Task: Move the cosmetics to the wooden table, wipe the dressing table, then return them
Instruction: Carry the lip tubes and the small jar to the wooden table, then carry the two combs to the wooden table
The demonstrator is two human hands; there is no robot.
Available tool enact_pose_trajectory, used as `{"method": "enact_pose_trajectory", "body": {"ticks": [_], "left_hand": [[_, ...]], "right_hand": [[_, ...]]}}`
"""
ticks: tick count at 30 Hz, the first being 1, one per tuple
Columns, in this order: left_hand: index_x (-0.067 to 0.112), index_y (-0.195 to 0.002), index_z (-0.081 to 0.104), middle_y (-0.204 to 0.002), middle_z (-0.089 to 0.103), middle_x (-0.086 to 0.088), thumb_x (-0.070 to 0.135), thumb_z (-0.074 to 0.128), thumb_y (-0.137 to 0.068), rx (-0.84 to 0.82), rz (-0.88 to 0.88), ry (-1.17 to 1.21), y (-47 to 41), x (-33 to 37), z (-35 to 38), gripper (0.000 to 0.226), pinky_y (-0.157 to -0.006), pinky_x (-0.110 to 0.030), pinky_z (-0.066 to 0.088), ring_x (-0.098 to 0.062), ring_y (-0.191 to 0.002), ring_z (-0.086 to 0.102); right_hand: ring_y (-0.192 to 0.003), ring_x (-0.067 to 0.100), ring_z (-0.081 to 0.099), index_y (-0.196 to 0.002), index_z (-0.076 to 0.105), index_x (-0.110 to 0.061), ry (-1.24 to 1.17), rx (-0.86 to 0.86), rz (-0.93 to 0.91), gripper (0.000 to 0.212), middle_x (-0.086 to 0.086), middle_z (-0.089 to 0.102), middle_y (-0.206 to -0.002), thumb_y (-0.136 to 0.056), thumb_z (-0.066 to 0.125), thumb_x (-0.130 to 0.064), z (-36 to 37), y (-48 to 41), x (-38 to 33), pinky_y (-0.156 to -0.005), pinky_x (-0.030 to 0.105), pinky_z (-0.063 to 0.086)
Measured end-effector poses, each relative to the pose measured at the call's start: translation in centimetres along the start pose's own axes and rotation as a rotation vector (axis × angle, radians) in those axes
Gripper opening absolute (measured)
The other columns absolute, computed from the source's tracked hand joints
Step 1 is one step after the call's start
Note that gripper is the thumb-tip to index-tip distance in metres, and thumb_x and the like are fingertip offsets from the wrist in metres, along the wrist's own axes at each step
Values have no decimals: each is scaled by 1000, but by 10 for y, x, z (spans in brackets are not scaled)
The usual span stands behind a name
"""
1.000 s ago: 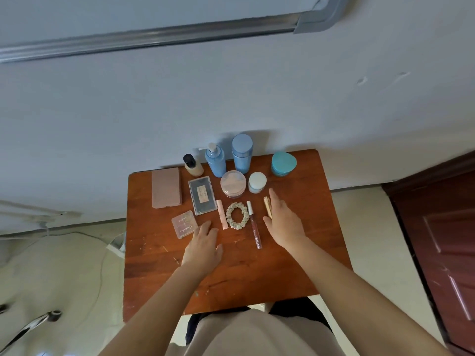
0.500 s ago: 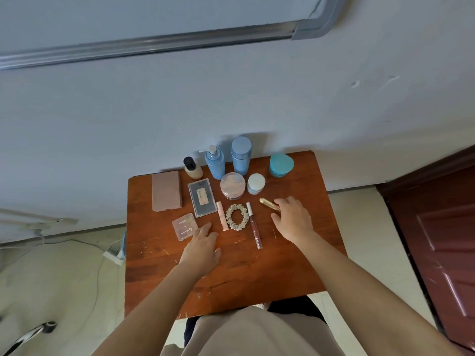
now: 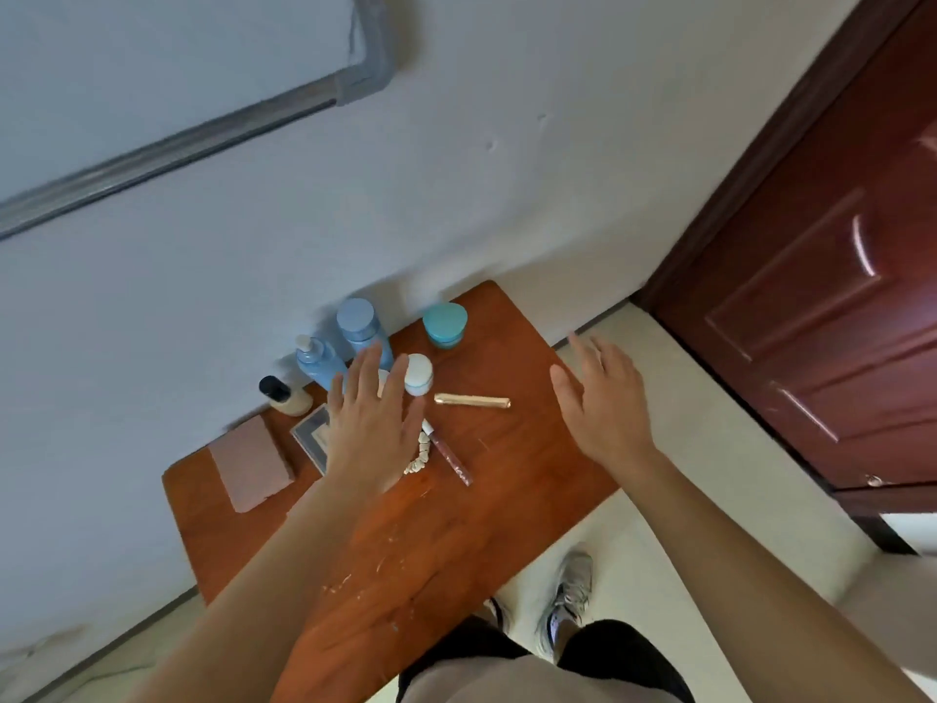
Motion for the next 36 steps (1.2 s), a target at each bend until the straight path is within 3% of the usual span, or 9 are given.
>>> {"method": "enact_pose_trajectory", "body": {"ticks": [4,9,13,19,27,31,36], "left_hand": [[13,-145,42,-158,25,-19,41,41,-102,224,158,59,-47,65,-70,52,-114,-59,24,-38,-146,23],[15,-148,37,-160,24,-16,44,37,-103,473,361,141,-50,180,-150,54,-115,-57,23,-33,-148,21],[13,-151,34,-160,21,-18,43,39,-103,546,556,204,-9,292,-175,56,-117,-57,21,-34,-149,17],[15,-153,30,-161,16,-18,46,34,-101,418,764,315,124,496,-141,61,-117,-57,18,-35,-149,15],[19,-151,35,-161,13,-20,49,31,-101,246,1260,320,330,706,-72,58,-115,-61,19,-35,-149,13],[19,-151,36,-161,15,-18,50,31,-101,157,1435,336,406,792,-42,59,-114,-60,20,-35,-149,14],[15,-149,39,-159,19,-23,48,39,-100,93,1608,357,475,882,8,59,-111,-60,24,-39,-146,21]], "right_hand": [[-151,27,10,-156,18,-26,12,292,14,64,11,11,-164,-102,29,-58,-94,8,26,-120,48,15],[-152,30,8,-157,19,-19,70,607,40,67,15,9,-164,-102,34,-55,-212,62,71,-120,53,16],[-152,30,7,-157,21,-20,202,778,52,67,14,8,-164,-101,37,-53,-290,149,131,-121,51,13],[-151,32,13,-155,28,-17,297,929,315,65,14,12,-164,-100,44,-49,-355,364,261,-117,56,21],[-150,38,15,-154,31,-14,441,984,741,66,19,13,-162,-99,48,-45,-386,654,370,-116,58,21],[-151,34,9,-156,23,-19,456,991,957,70,15,7,-164,-98,44,-51,-394,758,416,-119,55,17],[-152,31,4,-158,14,-23,403,954,1144,74,13,3,-165,-97,41,-56,-374,824,476,-121,52,12]]}}
Point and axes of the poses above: each hand's wrist, its own y-axis away from the middle knuckle, its own z-axis out of the palm, x = y × z, the point moved 6 cm from there along -y, towards the middle knuckle
